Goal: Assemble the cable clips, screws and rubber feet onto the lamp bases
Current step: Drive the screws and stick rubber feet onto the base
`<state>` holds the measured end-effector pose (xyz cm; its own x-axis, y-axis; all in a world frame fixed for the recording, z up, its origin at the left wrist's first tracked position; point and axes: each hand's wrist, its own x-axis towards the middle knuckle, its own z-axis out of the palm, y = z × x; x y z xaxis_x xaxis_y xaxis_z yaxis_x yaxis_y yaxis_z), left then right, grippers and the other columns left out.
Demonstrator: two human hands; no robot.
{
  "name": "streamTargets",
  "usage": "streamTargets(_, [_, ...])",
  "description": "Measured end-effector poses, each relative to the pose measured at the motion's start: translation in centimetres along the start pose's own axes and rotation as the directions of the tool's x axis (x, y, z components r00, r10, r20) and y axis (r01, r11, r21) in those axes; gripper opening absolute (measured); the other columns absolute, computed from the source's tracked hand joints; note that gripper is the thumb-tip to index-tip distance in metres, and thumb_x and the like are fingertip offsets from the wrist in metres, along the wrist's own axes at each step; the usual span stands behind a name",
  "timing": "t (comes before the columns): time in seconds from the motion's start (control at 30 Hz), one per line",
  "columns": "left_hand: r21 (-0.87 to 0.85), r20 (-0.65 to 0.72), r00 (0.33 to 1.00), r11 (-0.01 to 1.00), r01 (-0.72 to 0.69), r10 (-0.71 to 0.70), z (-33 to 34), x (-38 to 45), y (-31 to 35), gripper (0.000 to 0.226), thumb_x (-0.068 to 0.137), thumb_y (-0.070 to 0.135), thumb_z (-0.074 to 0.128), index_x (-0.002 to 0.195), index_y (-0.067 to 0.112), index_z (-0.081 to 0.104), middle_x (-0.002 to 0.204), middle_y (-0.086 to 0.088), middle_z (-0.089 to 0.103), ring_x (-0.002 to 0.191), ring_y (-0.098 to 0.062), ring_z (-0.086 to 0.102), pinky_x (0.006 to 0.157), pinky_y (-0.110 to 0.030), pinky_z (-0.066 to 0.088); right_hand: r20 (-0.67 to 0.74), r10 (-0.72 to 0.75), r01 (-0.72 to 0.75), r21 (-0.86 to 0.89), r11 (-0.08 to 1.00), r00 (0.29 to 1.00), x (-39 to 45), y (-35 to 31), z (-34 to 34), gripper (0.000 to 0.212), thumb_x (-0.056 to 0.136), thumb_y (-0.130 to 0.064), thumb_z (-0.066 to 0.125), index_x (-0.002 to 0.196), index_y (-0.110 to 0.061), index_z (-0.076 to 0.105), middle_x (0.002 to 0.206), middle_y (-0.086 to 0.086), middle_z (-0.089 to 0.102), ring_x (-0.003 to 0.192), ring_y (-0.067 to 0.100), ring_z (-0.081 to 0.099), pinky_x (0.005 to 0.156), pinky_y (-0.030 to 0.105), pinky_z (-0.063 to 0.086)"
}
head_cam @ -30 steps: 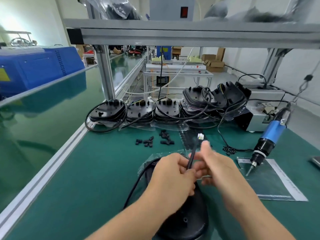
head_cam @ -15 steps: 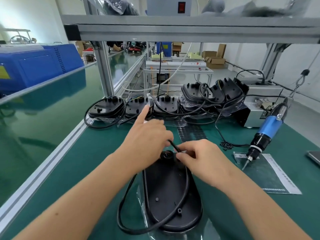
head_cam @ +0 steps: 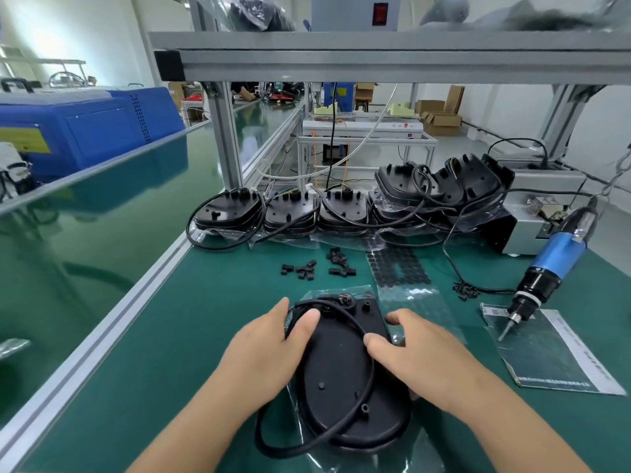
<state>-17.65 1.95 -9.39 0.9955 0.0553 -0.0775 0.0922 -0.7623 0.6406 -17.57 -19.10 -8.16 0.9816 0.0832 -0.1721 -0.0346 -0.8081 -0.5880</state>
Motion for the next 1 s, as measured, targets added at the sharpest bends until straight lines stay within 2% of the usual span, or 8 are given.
streamTargets(0.1, [-0.218,0.026,0.997,0.973,0.077,-0.073,-0.1,0.5,0.4,0.079,0.082,0.069,0.051,0.141,0.017,0.047,0.141,0.0,0.054,0.13,-0.021,0.049,0.106,-0.03,0.041,-0.063,0.003,0.0,0.049,0.999,0.998,1.2,-0.5,0.9,0.06,0.087,-0.061,0.044,0.136,-0.028,0.042,0.086,-0.018,0.055,0.078,-0.002,0.056,0.065,0.024,0.047])
streamTargets(0.2, [-0.64,-0.023,0.994,0.765,0.071,-0.111,-0.9,0.5,0.3,0.043,0.066,0.054,0.077,0.074,0.013,0.071,0.069,0.0,0.072,0.062,-0.022,0.067,0.055,-0.021,0.051,-0.129,0.01,0.012,0.17,0.985,0.992,2.8,-1.5,1.8,0.057,0.088,-0.057,0.044,0.136,-0.027,0.045,0.104,-0.016,0.059,0.098,0.008,0.057,0.076,0.029,0.042])
streamTargets(0.27, [-0.809,0.062,0.992,0.578,0.112,-0.106,-1.5,0.5,-0.6,0.047,0.06,0.05,0.081,0.086,0.011,0.075,0.085,-0.007,0.076,0.075,-0.027,0.073,0.063,-0.031,0.059,-0.158,0.002,0.035,0.237,0.971,0.987,3.9,-2.6,2.6,0.057,0.089,-0.056,0.044,0.137,-0.025,0.045,0.125,-0.008,0.057,0.113,0.014,0.052,0.086,0.032,0.04])
streamTargets(0.33, [-0.847,0.135,0.991,0.519,0.118,-0.005,-2.3,0.0,-1.9,0.053,0.062,0.049,0.084,0.108,0.027,0.071,0.104,-0.005,0.075,0.094,-0.029,0.072,0.074,-0.041,0.06,-0.173,-0.041,0.087,0.27,0.959,0.984,4.9,-4.1,3.8,0.053,0.089,-0.055,0.044,0.134,-0.025,0.046,0.12,-0.005,0.06,0.109,0.016,0.055,0.086,0.035,0.043])
streamTargets(0.43, [-0.845,0.117,0.992,0.529,0.078,0.04,-3.7,-0.7,-4.2,0.066,0.065,0.038,0.088,0.122,0.04,0.056,0.115,-0.002,0.071,0.1,-0.031,0.07,0.074,-0.048,0.058,-0.167,-0.107,0.157,0.324,0.933,0.98,6.1,-7.0,5.8,0.049,0.09,-0.054,0.043,0.131,-0.027,0.046,0.111,-0.004,0.059,0.104,0.016,0.055,0.084,0.034,0.041])
streamTargets(0.6, [-0.882,-0.086,0.985,0.471,-0.007,-0.146,-7.0,-1.7,-7.3,0.058,0.065,0.022,0.085,0.117,0.028,0.062,0.111,-0.008,0.072,0.098,-0.034,0.07,0.079,-0.056,0.056,-0.079,-0.196,0.21,0.473,0.855,0.977,8.0,-11.8,8.8,0.038,0.089,-0.057,0.052,0.113,-0.028,0.057,0.099,-0.012,0.061,0.095,0.01,0.06,0.074,0.028,0.045])
streamTargets(0.73, [-0.867,-0.173,0.945,0.498,-0.013,-0.277,-10.5,-2.0,-9.8,0.039,0.079,0.016,0.077,0.115,0.023,0.064,0.107,-0.012,0.073,0.089,-0.034,0.071,0.078,-0.058,0.056,-0.027,-0.273,0.238,0.574,0.783,0.962,9.0,-16.2,11.9,0.032,0.092,-0.046,0.056,0.109,-0.02,0.063,0.103,-0.006,0.065,0.102,0.016,0.062,0.094,0.038,0.049])
streamTargets(1.0, [-0.842,-0.404,0.756,0.533,-0.086,-0.515,-14.8,-0.7,-15.0,0.032,0.081,0.016,0.076,0.111,0.018,0.065,0.104,-0.013,0.073,0.084,-0.03,0.072,0.068,-0.045,0.06,-0.021,-0.431,0.345,0.633,0.693,0.902,8.7,-19.0,15.2,0.007,0.094,-0.038,0.055,0.095,-0.035,0.061,0.094,-0.016,0.066,0.093,0.012,0.066,0.089,0.04,0.054])
